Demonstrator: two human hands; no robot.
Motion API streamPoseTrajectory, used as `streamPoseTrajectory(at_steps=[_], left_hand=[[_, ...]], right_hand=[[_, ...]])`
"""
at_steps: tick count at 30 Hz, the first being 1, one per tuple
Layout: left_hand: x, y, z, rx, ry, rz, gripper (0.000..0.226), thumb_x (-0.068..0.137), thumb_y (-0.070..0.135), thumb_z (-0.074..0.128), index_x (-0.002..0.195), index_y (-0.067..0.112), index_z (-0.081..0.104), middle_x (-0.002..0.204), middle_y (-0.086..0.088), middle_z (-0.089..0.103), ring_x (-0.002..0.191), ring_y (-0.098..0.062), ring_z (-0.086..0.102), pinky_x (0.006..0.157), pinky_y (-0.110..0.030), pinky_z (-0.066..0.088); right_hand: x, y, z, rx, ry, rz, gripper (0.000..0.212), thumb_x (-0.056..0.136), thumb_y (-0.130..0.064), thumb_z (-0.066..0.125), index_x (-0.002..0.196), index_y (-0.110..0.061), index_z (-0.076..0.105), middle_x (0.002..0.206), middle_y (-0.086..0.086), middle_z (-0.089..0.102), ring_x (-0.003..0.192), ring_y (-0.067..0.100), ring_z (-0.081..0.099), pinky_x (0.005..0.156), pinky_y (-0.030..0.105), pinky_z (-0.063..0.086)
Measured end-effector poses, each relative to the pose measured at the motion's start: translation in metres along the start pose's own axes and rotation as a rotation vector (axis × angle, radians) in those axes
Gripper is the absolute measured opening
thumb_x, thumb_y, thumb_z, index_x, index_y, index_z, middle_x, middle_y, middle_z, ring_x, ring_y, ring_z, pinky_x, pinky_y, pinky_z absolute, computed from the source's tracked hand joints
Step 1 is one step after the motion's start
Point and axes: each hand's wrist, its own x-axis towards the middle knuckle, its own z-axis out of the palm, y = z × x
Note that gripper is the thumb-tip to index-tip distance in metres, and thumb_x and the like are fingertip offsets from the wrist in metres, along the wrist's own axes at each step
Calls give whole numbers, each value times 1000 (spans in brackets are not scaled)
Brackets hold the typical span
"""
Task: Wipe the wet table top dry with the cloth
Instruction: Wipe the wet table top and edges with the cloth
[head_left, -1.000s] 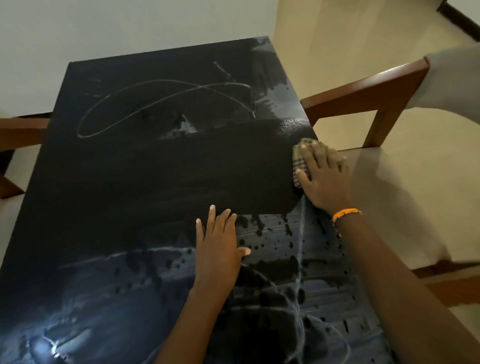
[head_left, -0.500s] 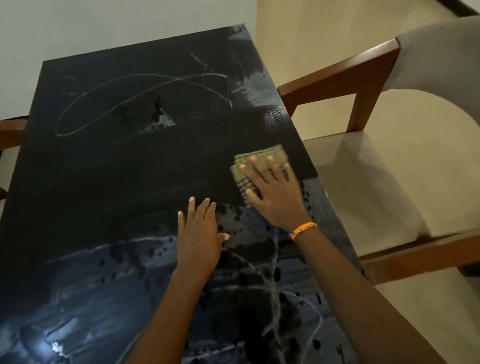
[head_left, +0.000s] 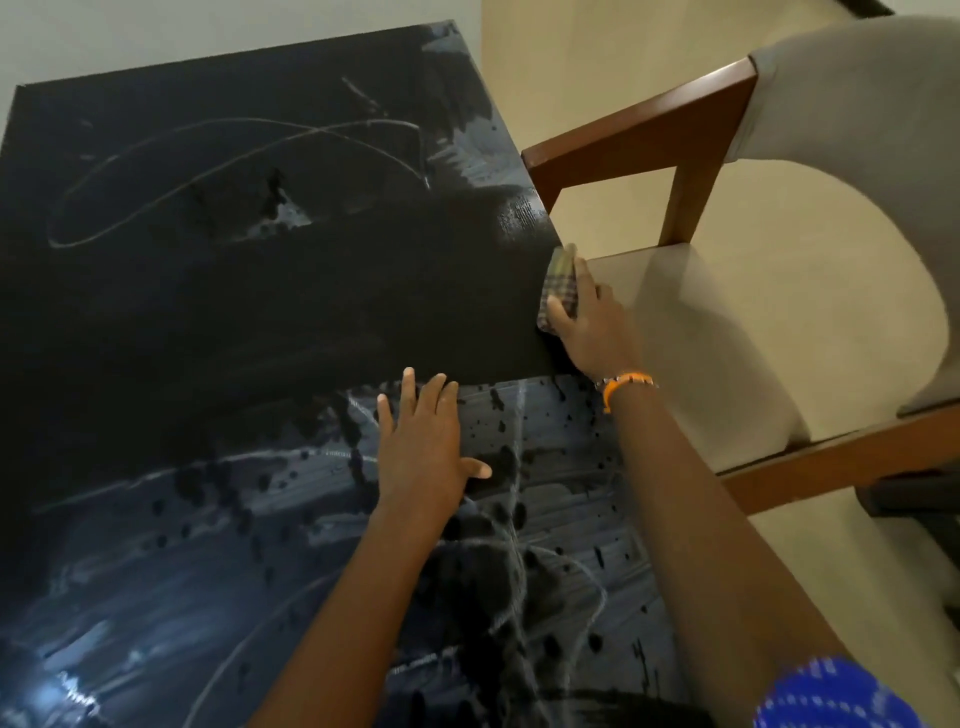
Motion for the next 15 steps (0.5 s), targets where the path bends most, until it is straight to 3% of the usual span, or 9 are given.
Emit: streamPoseTrajectory(at_steps=[4,8,12,15], left_hand=[[-1,0,2,-20,3,0,97,75,45,67,147,16,10,158,-2,7,144,-24,-11,114,-47,-6],[-5,-4,4,-68,20,23,95,78,48,64,148,15,8,158,-2,5,144,-24,-13,114,-46,-6],[-25,-15,6,-180,99,18,85,85,49,54,148,14,9,158,-2,3,144,-22,-13,114,-43,-7],[-39,-33,7,-231,135,-13,72,92,38,49,148,14,10,158,-2,4,144,-21,-12,115,-43,-6]], right_hand=[[-99,36,1,-118,128,6,68,95,-52,34,153,-24,14,144,11,42,122,29,50,99,43,44],[-155,48,8,-311,140,52,73,88,-56,14,152,-23,21,135,11,50,107,31,56,83,40,45],[-137,29,15,-386,155,11,68,92,-51,19,152,-18,22,155,17,28,139,36,33,111,50,30],[-116,5,25,-399,123,-62,65,97,-47,28,154,-18,15,160,14,14,148,34,13,119,49,12]])
